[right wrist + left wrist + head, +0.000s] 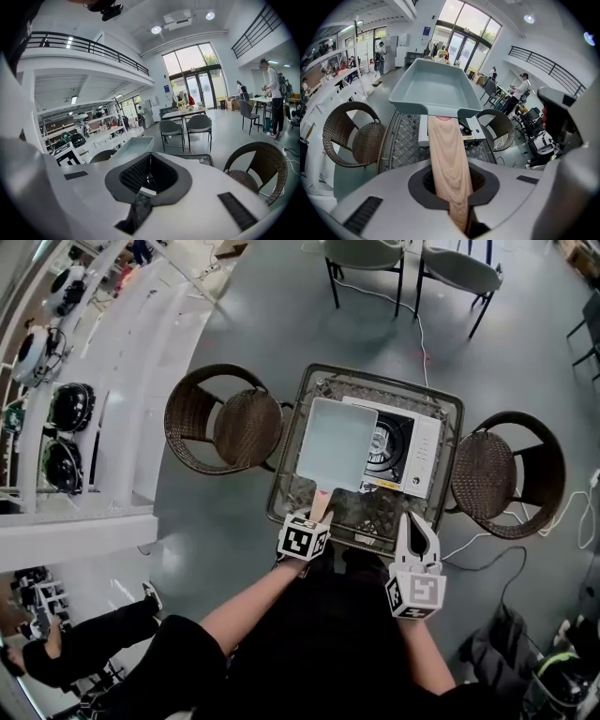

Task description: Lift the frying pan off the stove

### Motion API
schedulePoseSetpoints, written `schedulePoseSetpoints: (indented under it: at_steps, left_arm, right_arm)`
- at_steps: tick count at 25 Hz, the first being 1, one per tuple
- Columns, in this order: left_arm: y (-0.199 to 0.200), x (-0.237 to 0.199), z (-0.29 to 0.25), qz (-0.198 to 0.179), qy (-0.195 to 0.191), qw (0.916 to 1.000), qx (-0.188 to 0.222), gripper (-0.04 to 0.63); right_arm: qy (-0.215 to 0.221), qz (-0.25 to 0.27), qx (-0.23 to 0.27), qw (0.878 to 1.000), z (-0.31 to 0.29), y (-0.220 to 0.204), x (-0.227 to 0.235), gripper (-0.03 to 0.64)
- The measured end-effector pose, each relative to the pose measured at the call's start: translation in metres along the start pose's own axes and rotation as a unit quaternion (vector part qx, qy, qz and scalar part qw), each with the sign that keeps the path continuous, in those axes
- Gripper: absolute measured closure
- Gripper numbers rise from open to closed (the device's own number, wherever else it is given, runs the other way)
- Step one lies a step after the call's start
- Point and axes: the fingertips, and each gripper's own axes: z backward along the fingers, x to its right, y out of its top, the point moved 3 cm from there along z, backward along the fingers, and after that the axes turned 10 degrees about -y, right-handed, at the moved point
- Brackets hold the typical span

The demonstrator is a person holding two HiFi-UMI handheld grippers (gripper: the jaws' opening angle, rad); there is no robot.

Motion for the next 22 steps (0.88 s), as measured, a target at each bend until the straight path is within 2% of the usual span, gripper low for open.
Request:
schedulePoseSetpoints:
  at_steps: [7,11,22]
  left_arm:
    - [0.001,-0.017,0.041,-0.011,-0.005,0.9999,0.011,0.549]
    - [0.006,-0.029,0.06,-0.019,-0.001,0.9998,0.012,0.549]
    - [0.02,-0.053,0.085,-0.041,-0.016,0.9988,0.024,0.549]
  right_arm:
    - [-0.011,-0.012,0.011,1.0,-0.001,0.004,-0.04,0.588]
    - [-0.025,0.006,0.029,0.999,-0.003,0.005,-0.059,0.588]
    - [-0.078,0.032,0.061,0.995,-0.014,0.028,-0.062,0.588]
